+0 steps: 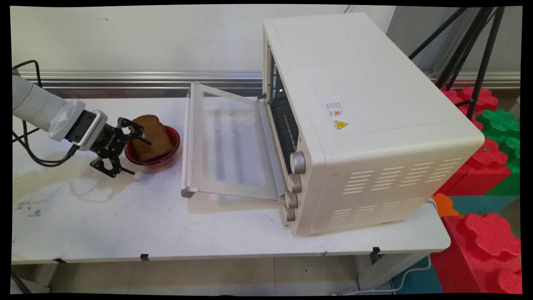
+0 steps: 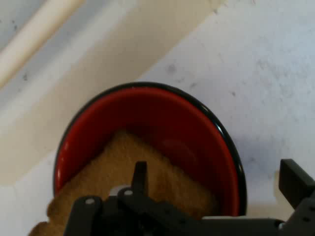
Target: Close the oven
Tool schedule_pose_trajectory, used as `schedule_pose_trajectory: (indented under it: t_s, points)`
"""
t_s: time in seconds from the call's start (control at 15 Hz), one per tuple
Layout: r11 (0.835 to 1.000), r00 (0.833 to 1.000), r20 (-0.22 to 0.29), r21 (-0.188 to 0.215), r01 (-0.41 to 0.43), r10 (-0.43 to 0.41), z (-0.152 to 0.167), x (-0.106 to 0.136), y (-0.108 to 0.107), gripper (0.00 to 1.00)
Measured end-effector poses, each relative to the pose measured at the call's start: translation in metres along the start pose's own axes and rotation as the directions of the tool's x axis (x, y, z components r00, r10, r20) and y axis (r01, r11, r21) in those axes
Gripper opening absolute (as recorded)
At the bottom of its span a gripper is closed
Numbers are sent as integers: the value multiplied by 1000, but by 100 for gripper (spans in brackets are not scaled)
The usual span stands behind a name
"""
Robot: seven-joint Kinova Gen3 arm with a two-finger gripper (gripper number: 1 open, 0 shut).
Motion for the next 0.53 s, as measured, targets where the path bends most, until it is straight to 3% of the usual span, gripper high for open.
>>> schedule_pose_trajectory:
  t_s: [0.33, 0.53]
  points:
    - [995, 994, -47, 7, 96, -96, -13, 9, -8, 100]
    - [983, 979, -86, 4, 184, -183, -22, 16, -12, 100]
